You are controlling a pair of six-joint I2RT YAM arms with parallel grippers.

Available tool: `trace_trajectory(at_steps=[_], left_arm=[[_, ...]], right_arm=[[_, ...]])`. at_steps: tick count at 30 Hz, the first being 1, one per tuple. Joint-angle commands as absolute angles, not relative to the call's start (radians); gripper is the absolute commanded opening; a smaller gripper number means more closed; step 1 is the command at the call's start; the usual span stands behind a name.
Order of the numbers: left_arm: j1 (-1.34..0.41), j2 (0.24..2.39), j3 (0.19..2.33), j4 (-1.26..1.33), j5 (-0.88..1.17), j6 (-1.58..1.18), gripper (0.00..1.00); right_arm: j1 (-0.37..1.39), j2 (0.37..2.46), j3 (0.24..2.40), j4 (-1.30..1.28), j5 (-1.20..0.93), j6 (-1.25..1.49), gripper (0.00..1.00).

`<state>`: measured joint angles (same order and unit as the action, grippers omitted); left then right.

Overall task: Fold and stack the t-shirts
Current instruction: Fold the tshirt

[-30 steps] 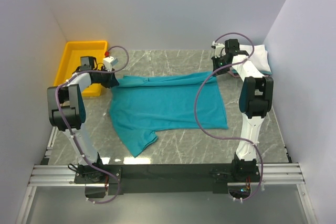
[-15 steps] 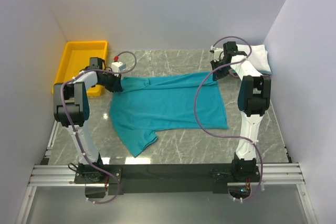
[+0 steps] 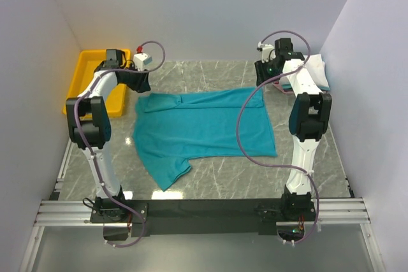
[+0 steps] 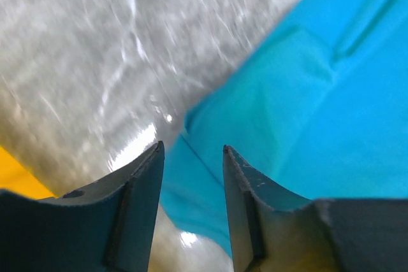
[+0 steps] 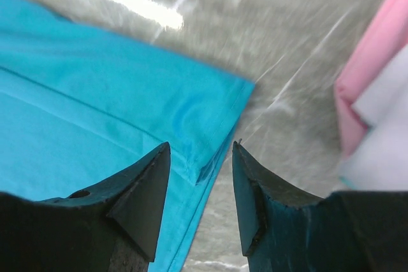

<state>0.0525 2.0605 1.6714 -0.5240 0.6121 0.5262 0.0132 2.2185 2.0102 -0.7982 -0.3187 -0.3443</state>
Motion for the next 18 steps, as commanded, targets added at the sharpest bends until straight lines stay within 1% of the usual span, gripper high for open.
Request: trace_trajectory(at_steps=[1,8,12,15,16,18], left_arm=[[0.029,2.128,1.726,-0.491,0.603,0.500,0.50],[0.008,2.200,1.781,-0.494,0.584,0.517,0.51],[0.008,2.232,1.799,-0.517,0.578,0.535,0.48],[0.008,2.244,1.815,-0.546,0.584,0.546,0.40],[0.008,2.243,1.813,-0.549,0.587,0.554,0.30],[0.008,2.226,1.807,-0.561,0.600,0.563,0.18]], right_arm=[[0.009,2.240,2.078,-0.834,-0.334,-0.339,0.51],[0.023,2.258,2.083,-0.833,-0.327,-0.337,0.51],[0.023,2.264,2.089,-0.838,-0.322,-0.339,0.51],[0.023,2.267,2.092,-0.838,-0.319,-0.339,0.51],[0.023,2.266,2.092,-0.838,-0.318,-0.341,0.50],[0.020,2.267,2.094,-0.836,-0.310,-0.345,0.50]])
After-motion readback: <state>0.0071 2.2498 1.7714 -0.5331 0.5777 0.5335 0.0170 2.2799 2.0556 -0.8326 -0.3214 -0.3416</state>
